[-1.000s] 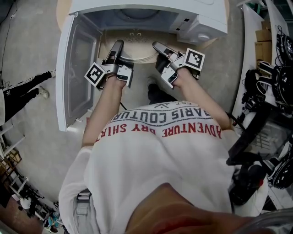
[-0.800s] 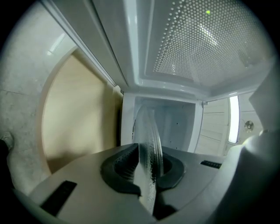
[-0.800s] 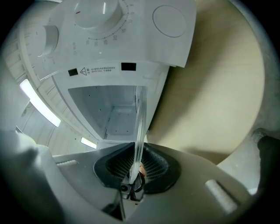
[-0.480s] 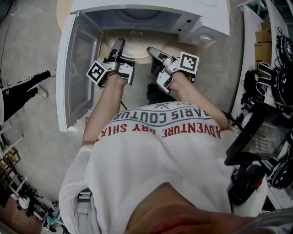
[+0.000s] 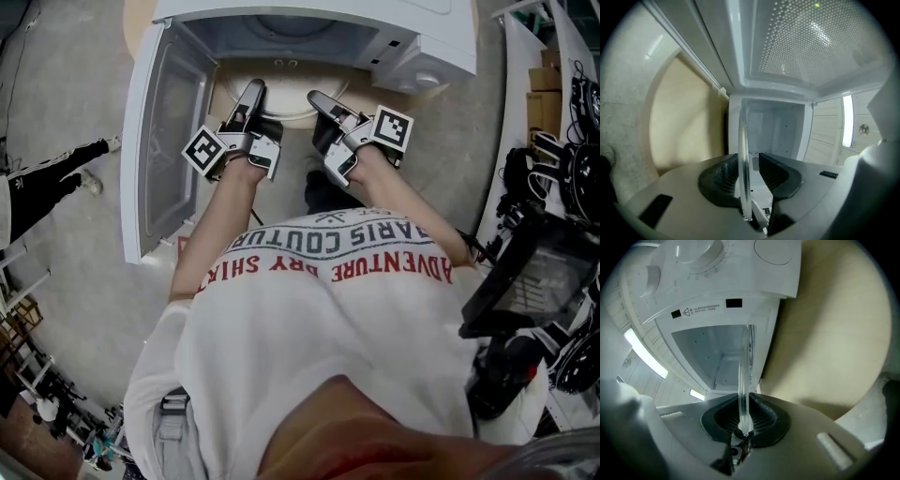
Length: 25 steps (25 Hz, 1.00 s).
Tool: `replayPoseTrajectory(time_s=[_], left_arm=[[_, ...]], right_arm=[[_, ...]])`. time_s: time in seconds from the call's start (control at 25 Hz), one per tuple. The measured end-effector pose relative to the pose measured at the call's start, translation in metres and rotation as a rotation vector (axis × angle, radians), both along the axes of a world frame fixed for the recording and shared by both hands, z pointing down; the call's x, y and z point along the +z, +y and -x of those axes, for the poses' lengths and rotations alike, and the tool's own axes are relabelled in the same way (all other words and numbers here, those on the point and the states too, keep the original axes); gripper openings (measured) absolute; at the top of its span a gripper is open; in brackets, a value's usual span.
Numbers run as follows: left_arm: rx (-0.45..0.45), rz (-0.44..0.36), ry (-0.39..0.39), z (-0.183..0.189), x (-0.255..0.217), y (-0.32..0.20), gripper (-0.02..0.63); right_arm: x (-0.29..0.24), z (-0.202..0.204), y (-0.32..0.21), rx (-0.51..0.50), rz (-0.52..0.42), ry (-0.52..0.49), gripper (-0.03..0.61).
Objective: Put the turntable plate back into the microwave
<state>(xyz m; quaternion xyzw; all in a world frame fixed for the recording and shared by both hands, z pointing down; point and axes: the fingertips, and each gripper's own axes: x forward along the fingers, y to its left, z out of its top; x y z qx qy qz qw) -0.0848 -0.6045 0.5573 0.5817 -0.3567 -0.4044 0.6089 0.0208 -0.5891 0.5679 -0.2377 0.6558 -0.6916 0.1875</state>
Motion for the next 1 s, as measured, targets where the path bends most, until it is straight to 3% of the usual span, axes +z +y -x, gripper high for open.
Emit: replayPoseTrajectory(time_s=[0.32, 0.56, 0.6, 0.68, 1.0], left_arm=[[0.000, 0.031, 0.016, -0.004, 0.002, 0.038, 0.110], [0.000, 0.065, 0.013, -0.012, 0.009, 0.038, 0.107], [-0.003, 0.068, 0.012, -0.012, 0.009, 0.036, 0.103], [-0.007, 0.079, 0.005, -0.013, 0.010, 0.035, 0.029], [-0.003, 0.067, 0.006, -0.015, 0.013, 0.028, 0.030]], right_arm=[[0.000, -0.001, 0.001, 0.022, -0.001, -0.008, 0.025], [0.003, -0.002, 0.002, 0.030, -0.008, 0.004, 0.024], [0.003, -0.001, 0.002, 0.032, -0.011, 0.003, 0.025], [0.002, -0.001, 0.001, 0.035, -0.017, 0.002, 0.025], [0.002, -0.003, -0.006, 0.041, -0.033, 0.008, 0.028]])
